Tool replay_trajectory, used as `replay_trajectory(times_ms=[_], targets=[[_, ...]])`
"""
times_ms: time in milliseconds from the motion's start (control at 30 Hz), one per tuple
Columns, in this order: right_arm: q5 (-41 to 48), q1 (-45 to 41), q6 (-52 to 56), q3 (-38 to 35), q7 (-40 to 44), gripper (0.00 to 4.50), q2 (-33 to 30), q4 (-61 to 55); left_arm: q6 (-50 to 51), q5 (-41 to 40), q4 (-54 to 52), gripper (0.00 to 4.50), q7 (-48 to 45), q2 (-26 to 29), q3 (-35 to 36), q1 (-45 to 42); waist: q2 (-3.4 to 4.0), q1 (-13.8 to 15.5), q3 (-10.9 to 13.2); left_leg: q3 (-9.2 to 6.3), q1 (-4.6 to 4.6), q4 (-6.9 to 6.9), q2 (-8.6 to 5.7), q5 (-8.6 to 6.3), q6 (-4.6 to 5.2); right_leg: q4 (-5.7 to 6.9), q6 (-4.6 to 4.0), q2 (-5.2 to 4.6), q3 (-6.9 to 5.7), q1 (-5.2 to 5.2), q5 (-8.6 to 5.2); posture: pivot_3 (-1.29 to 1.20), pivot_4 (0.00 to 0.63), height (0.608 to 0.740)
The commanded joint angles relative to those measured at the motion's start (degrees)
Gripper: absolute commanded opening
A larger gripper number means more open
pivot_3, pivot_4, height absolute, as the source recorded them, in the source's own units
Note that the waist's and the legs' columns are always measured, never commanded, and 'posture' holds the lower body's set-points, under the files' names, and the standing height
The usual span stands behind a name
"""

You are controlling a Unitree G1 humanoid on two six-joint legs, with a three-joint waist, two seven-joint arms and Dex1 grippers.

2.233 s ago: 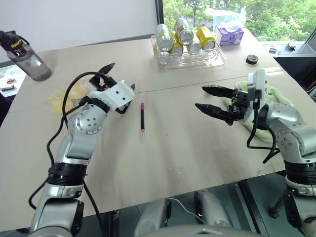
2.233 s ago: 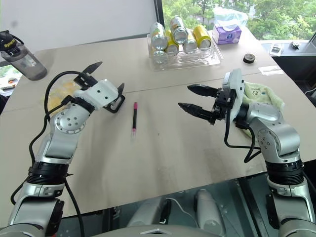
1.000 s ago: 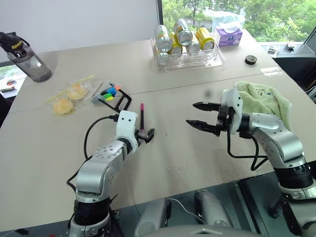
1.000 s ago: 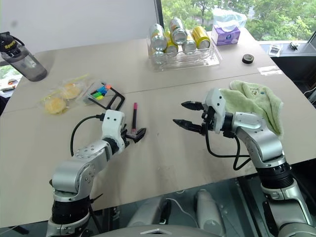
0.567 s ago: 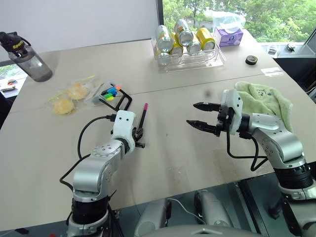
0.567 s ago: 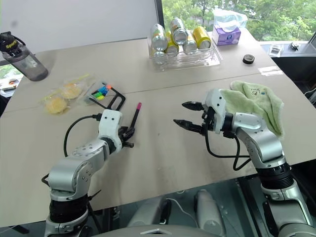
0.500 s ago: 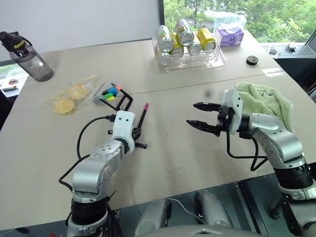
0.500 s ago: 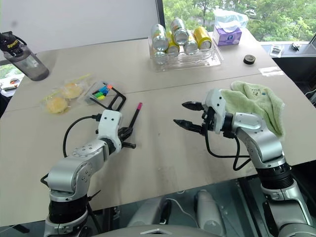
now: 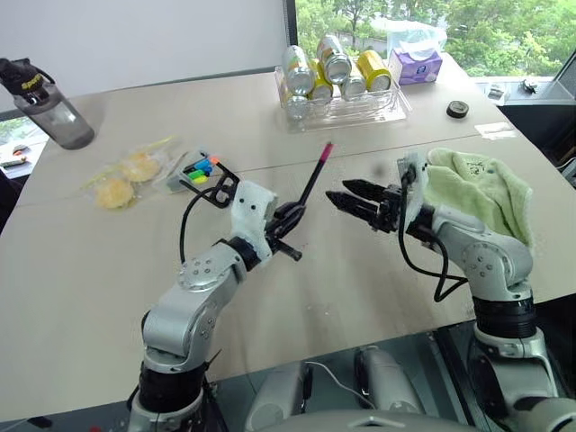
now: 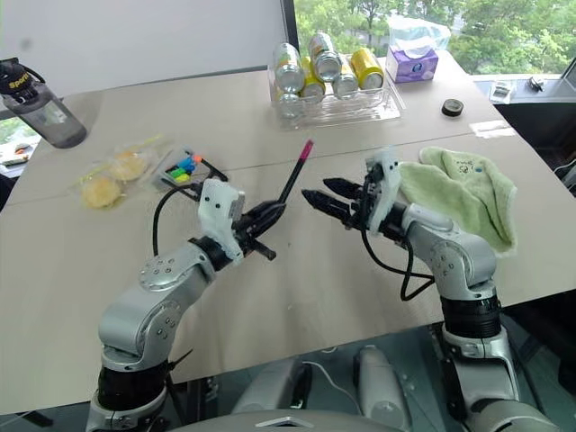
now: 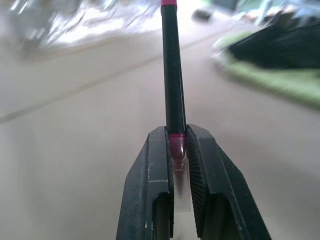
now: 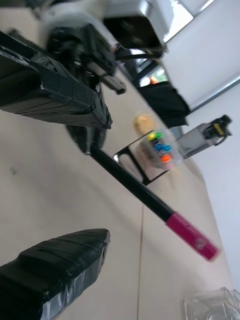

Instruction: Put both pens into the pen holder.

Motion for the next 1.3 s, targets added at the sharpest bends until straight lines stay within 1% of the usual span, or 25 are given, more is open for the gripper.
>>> replay_trajectory(times_ms=[33, 167, 300, 400, 433, 500, 533, 567, 600, 700, 733, 767, 800, 900, 967, 1067, 1200, 1300], targets=[[5.8, -3.2, 3.5, -5.1, -7.3, 3.39, 3.4, -0.4, -4.9, -2.5, -2.6, 0.03, -3.3, 0.2, -0.7, 0.8, 0.00, 0.0, 0.0, 0.00, 0.00, 0.00, 0.00, 0.00, 0.00, 0.00, 0.00, 0.01, 0.00, 0.00, 0.00, 0.00, 0.150, 0.739], [10.3, -5.1, 4.7, -7.5, -10.6, 3.39, 6.4, 0.0, -6.1, -3.4, -2.3, 0.03, -5.1, 1.3, -1.4, 1.7, 0.01, 0.0, 0.0, 0.02, -0.01, 0.00, -0.01, 0.00, 0.01, -0.01, 0.00, 0.01, 0.00, 0.00, 0.00, 0.00, 0.150, 0.739], [12.3, -5.9, 5.6, -7.2, -11.0, 3.39, 6.0, 0.1, -6.5, -4.7, -2.3, 0.03, -5.9, 1.5, -1.1, 2.1, 0.01, 0.0, 0.0, 0.02, 0.00, 0.00, -0.01, 0.00, 0.01, -0.01, 0.00, 0.02, -0.02, 0.00, 0.00, 0.00, 0.150, 0.739], [13.1, -5.9, 5.8, -6.8, -10.5, 2.53, 5.7, 0.0, -6.3, -5.6, -2.8, 0.00, -6.2, 2.2, -1.0, 2.9, 0.02, -0.1, 0.0, 0.01, 0.00, 0.00, -0.01, 0.00, 0.01, -0.01, 0.00, 0.02, -0.03, 0.00, 0.00, 0.00, 0.150, 0.739], [13.4, -5.9, 5.8, -6.6, -10.3, 2.14, 5.5, -0.2, -6.4, -5.7, -2.8, 0.00, -6.2, 2.5, -0.9, 3.1, 0.02, -0.1, 0.0, 0.02, 0.00, 0.00, -0.01, 0.00, 0.01, -0.01, 0.00, 0.02, -0.02, 0.00, 0.00, 0.00, 0.150, 0.739], [13.8, -5.9, 5.8, -6.4, -10.1, 1.01, 5.4, -0.4, -6.4, -5.8, -2.7, 0.00, -6.2, 3.0, -0.9, 3.4, 0.02, -0.1, 0.0, 0.01, 0.00, 0.00, -0.01, 0.00, 0.01, -0.01, 0.00, 0.02, -0.02, 0.00, 0.00, 0.00, 0.150, 0.739], [14.0, -5.9, 5.8, -6.4, -10.1, 0.62, 5.4, -0.4, -6.5, -6.0, -2.6, 0.00, -6.0, 3.2, -0.9, 3.4, 0.02, -0.1, 0.0, 0.02, 0.00, 0.00, -0.01, 0.00, 0.01, -0.01, 0.00, 0.03, -0.02, 0.00, 0.00, 0.00, 0.150, 0.739], [14.1, -5.9, 5.6, -6.3, -10.2, 0.33, 5.4, -0.4, -6.4, -6.0, -2.5, 0.00, -6.0, 3.5, -1.0, 3.4, 0.03, -0.2, 0.0, 0.03, 0.00, 0.00, -0.01, 0.00, 0.01, -0.01, 0.00, 0.03, -0.01, -0.01, 0.00, 0.00, 0.150, 0.739], [14.3, -6.0, 5.3, -6.2, -10.2, 0.13, 5.3, -0.5, -6.2, -6.2, -2.5, 0.00, -5.8, 3.6, -1.1, 3.5, 0.03, -0.2, 0.0, 0.03, 0.02, -0.02, 0.00, 0.00, 0.01, 0.00, 0.00, 0.04, 0.00, 0.00, 0.00, 0.00, 0.150, 0.739], [13.6, -6.2, 4.5, -5.2, -10.0, 0.08, 4.5, -0.7, -5.4, -7.1, -2.2, 0.00, -5.7, 4.0, -1.0, 3.6, 0.03, -0.1, 0.0, 0.02, 0.01, -0.01, 0.00, 0.00, 0.01, -0.01, 0.00, 0.04, -0.02, 0.00, 0.00, 0.00, 0.150, 0.739], [13.1, -6.3, 4.4, -4.6, -9.9, 0.08, 4.2, -0.9, -4.2, -8.9, -2.2, 0.93, -6.1, 3.9, -0.6, 3.6, 0.03, -0.1, 0.0, 0.03, 0.01, -0.01, 0.00, 0.00, 0.02, -0.01, 0.00, 0.03, -0.01, 0.00, 0.00, 0.00, 0.150, 0.739], [12.0, -6.4, 4.2, -3.4, -9.5, 0.08, 3.4, -1.2, -3.6, -10.4, -2.7, 1.21, -7.5, 4.6, -0.7, 3.8, 0.03, -0.1, 0.0, 0.03, 0.01, -0.01, -0.01, 0.00, 0.02, -0.01, 0.00, 0.03, -0.01, 0.00, 0.00, 0.00, 0.150, 0.739], [10.8, -6.6, 3.9, -2.2, -8.8, 0.08, 2.6, -1.5, -2.9, -11.2, -3.0, 1.64, -8.3, 5.4, -0.8, 3.7, 0.03, -0.1, 0.0, 0.03, 0.00, -0.01, -0.01, 0.00, 0.02, -0.01, 0.00, 0.03, -0.01, 0.00, 0.00, 0.00, 0.150, 0.739], [5.7, -6.9, 1.5, 3.8, -4.6, 0.08, -1.1, -3.0, -0.6, -11.4, -2.8, 3.13, -8.4, 8.2, -1.0, 2.8, 0.04, -0.2, 0.0, 0.02, 0.01, -0.02, 0.00, 0.00, 0.02, 0.00, 0.00, 0.05, -0.02, -0.01, 0.00, 0.00, 0.150, 0.739], [0.9, -7.7, -0.6, 9.3, -0.1, 0.08, -5.2, -4.0, 0.4, -11.0, -1.6, 4.10, -9.3, 11.0, -0.7, 1.1, 0.04, -0.2, 0.0, 0.03, 0.01, -0.03, 0.00, 0.00, 0.02, 0.00, 0.00, 0.06, -0.02, -0.01, 0.00, 0.00, 0.150, 0.739], [-2.8, -9.6, -2.3, 14.2, 4.3, 0.08, -8.7, -4.4, 1.4, -10.7, 0.1, 4.10, -9.7, 13.5, -0.1, -1.9, 0.04, -0.1, 0.0, 0.03, 0.01, -0.01, 0.00, 0.00, 0.02, -0.02, 0.00, 0.05, -0.04, 0.00, 0.00, 0.00, 0.150, 0.739], [-3.5, -14.0, -1.1, 17.5, 7.6, 0.08, -9.3, -6.3, 4.3, -11.9, 1.0, 4.10, -10.3, 15.5, -0.5, -6.6, 0.03, -0.2, 0.0, 0.01, 0.00, -0.03, 0.01, 0.00, 0.01, -0.03, 0.00, 0.05, -0.05, -0.02, 0.00, 0.00, 0.150, 0.739], [-3.9, -16.0, -0.9, 19.8, 10.8, 0.08, -9.5, -7.7, 6.9, -14.0, 1.1, 4.10, -10.3, 15.0, -0.6, -9.4, 0.03, -0.1, 0.0, -0.03, -0.04, -0.04, 0.01, 0.00, 0.01, -0.10, 0.00, 0.04, -0.08, -0.02, 0.00, 0.00, 0.150, 0.739]])
